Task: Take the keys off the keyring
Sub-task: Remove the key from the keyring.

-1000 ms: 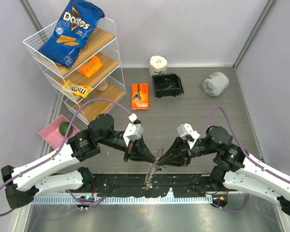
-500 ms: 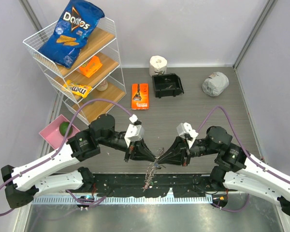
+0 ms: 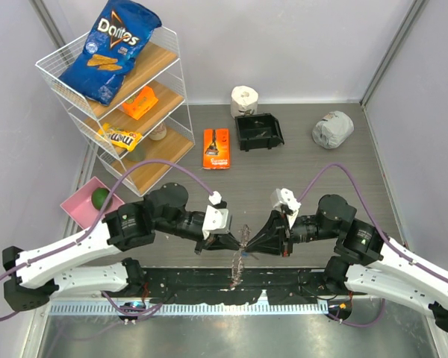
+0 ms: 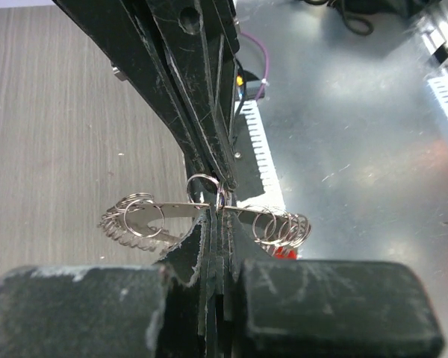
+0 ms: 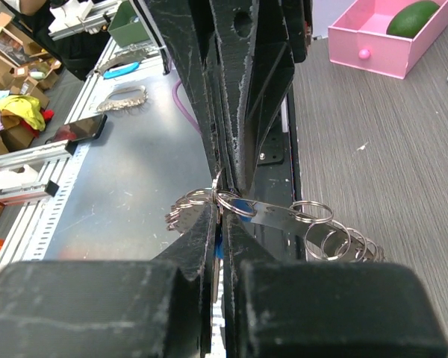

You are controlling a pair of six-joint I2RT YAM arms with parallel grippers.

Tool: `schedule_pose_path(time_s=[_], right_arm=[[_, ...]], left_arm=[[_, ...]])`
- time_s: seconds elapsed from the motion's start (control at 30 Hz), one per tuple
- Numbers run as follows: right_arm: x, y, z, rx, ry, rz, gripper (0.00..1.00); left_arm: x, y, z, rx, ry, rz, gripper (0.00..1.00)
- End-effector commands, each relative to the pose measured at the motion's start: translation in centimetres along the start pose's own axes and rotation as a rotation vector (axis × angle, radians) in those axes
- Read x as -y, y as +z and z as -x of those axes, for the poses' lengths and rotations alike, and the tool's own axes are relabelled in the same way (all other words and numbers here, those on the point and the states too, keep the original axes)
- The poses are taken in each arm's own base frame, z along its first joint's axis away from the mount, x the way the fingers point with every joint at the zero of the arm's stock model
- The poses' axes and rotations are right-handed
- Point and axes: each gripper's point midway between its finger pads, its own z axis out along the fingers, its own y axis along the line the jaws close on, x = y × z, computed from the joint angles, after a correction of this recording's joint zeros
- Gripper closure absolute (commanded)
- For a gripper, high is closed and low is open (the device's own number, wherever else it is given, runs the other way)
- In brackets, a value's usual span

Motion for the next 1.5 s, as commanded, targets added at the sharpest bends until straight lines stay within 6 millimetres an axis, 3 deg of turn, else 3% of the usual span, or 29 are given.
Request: schedule_pose_path(time_s=[0.0,0.53,0.67,0.7,0.77,1.47], right_arm=[[-0.3,-0.4,3.4,0.085,-0.064,-0.035,0.95],[1.0,-0.4,2.5,0.058,-0.023,-0.096,0.95],[1.3,-0.5,2.5,0.063,-0.021,-0.118,0.83],[1.3,-0.5,2.3,0.059,-0.019,-0.118,0.83],[1.2,-0.5,2.2,0.053,-0.015,-0.112,0.95],[1.8,1.0,2.3,0.021,0.034,-0.101,0.95]], left_arm=[[-1.2,-0.1,-0.1,-0.059,0.085,0.082,1.0],[-2.5,-0.7,-0.8,-0.091,0.135,0.189,1.0],[-2.8,-0.8,-1.3,-0.106,0.139,0.208,1.0],[-2.9,-0.8,-1.3,-0.107,0.14,0.21,1.0],[-2.8,-0.7,-1.5,-0.111,0.137,0.206,1.0],[-3.2,-0.1,-2.2,-0.165,0.155,0.225,1.0]])
